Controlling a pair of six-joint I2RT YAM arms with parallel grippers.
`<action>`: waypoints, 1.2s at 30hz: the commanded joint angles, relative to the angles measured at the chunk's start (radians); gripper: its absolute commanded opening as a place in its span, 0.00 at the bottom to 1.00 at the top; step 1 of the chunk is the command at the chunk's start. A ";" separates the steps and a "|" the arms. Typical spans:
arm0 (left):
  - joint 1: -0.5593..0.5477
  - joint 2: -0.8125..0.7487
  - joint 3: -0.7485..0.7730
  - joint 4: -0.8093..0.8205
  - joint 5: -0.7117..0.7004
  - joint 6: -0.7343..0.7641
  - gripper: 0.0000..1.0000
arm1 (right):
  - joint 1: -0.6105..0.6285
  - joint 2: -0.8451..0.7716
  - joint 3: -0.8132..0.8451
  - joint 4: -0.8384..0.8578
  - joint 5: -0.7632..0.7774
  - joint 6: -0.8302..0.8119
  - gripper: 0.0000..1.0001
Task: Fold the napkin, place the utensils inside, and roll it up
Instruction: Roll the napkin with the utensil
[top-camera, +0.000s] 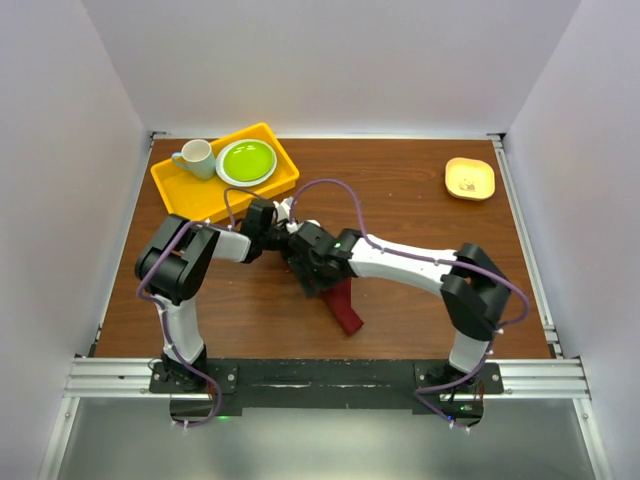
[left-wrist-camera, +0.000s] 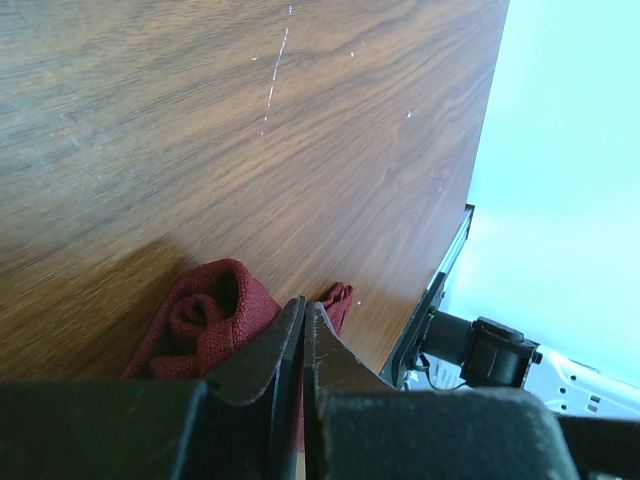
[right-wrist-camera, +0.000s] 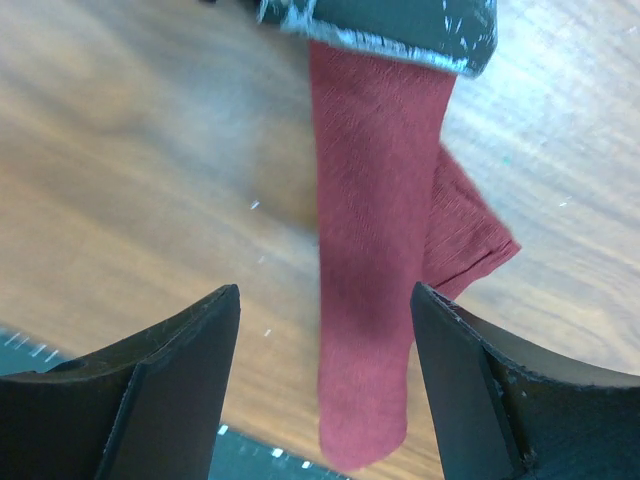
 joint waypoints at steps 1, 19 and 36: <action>0.014 0.014 -0.008 -0.099 -0.087 0.055 0.08 | 0.057 0.079 0.101 -0.124 0.228 -0.004 0.73; 0.023 -0.053 0.059 -0.243 -0.113 0.114 0.19 | 0.107 0.151 0.063 -0.083 0.268 0.005 0.23; 0.112 -0.188 0.231 -0.392 -0.098 0.122 0.35 | -0.343 -0.035 -0.452 0.590 -0.794 0.007 0.20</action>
